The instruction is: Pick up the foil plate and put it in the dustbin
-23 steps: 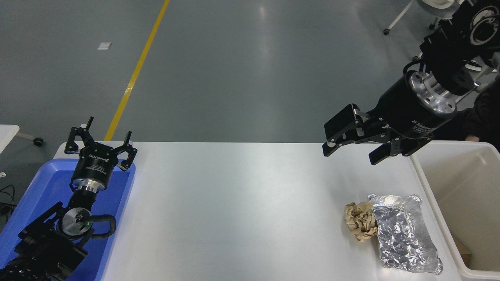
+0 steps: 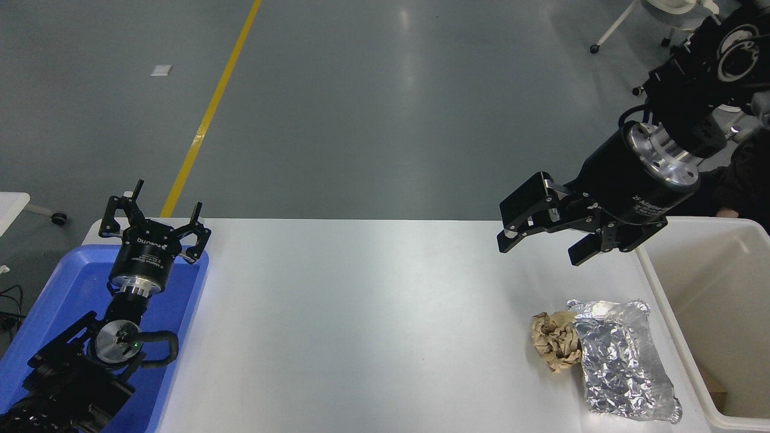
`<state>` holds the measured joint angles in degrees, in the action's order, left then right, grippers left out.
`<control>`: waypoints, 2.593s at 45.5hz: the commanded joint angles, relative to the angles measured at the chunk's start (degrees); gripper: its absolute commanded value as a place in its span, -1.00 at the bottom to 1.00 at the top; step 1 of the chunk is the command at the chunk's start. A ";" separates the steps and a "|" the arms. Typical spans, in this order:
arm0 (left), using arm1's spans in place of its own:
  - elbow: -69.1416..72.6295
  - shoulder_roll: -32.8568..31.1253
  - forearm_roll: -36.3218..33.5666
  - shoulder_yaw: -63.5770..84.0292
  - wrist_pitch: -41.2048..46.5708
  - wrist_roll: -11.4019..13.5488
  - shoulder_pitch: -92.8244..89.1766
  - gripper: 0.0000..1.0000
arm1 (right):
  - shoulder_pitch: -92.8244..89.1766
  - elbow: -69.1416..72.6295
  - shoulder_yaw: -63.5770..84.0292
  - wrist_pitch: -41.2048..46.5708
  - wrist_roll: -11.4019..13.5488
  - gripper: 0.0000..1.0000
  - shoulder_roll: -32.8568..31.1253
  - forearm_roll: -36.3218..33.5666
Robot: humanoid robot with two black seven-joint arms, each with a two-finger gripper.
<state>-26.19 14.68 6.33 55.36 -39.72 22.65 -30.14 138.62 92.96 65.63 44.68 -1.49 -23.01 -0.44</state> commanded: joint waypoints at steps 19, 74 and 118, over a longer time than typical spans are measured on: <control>0.00 0.00 0.00 -0.07 -0.01 0.03 0.00 1.00 | -9.50 -0.23 1.52 -0.30 -0.10 1.00 -25.76 28.90; 0.00 0.00 0.00 0.01 0.08 0.03 0.00 1.00 | -87.46 -41.01 -40.05 -35.89 -1.33 1.00 -19.53 53.97; 0.00 0.00 0.00 -0.07 -0.01 0.03 0.00 1.00 | -89.22 -45.85 -39.53 -40.46 -5.19 -1.00 -16.45 53.61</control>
<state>-26.19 14.68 6.33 55.37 -39.72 22.66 -30.15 49.25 47.28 25.78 4.53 -5.39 -39.43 53.01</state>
